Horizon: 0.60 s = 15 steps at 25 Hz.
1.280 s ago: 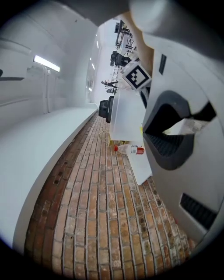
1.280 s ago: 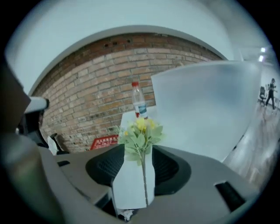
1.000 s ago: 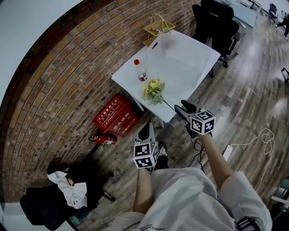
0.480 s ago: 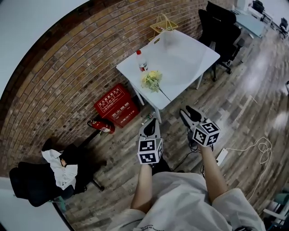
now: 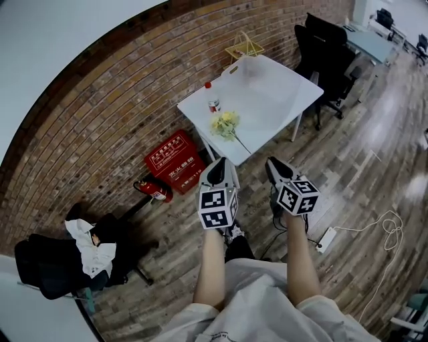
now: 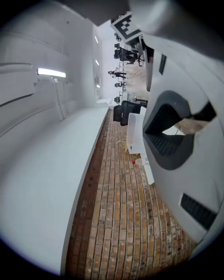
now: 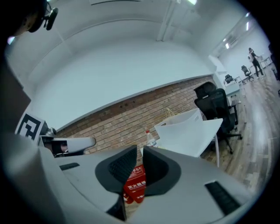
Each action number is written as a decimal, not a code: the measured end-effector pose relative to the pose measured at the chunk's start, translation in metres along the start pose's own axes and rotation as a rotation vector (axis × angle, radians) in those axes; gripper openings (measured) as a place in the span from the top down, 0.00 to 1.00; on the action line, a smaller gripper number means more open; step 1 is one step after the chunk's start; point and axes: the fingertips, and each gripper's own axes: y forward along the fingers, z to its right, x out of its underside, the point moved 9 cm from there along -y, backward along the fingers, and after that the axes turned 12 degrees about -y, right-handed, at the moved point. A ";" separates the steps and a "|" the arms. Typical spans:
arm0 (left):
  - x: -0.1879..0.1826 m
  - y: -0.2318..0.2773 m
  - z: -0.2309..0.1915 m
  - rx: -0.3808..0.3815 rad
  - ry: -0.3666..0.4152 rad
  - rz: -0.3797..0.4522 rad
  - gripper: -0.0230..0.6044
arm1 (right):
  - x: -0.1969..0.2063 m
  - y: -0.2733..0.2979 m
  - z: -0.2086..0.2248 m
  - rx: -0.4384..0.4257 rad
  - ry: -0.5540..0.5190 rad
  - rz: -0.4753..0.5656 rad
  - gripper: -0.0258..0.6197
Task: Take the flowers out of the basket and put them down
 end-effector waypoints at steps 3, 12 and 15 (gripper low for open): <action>0.003 0.015 -0.005 -0.031 -0.046 -0.038 0.92 | 0.011 0.017 0.002 -0.114 0.167 0.027 0.93; 0.058 0.003 0.004 -0.045 -0.108 -0.137 0.92 | 0.040 -0.022 -0.016 0.053 0.071 -0.119 0.96; 0.063 -0.001 0.003 -0.062 -0.104 -0.145 0.92 | 0.033 -0.028 -0.018 0.077 -0.011 -0.159 0.96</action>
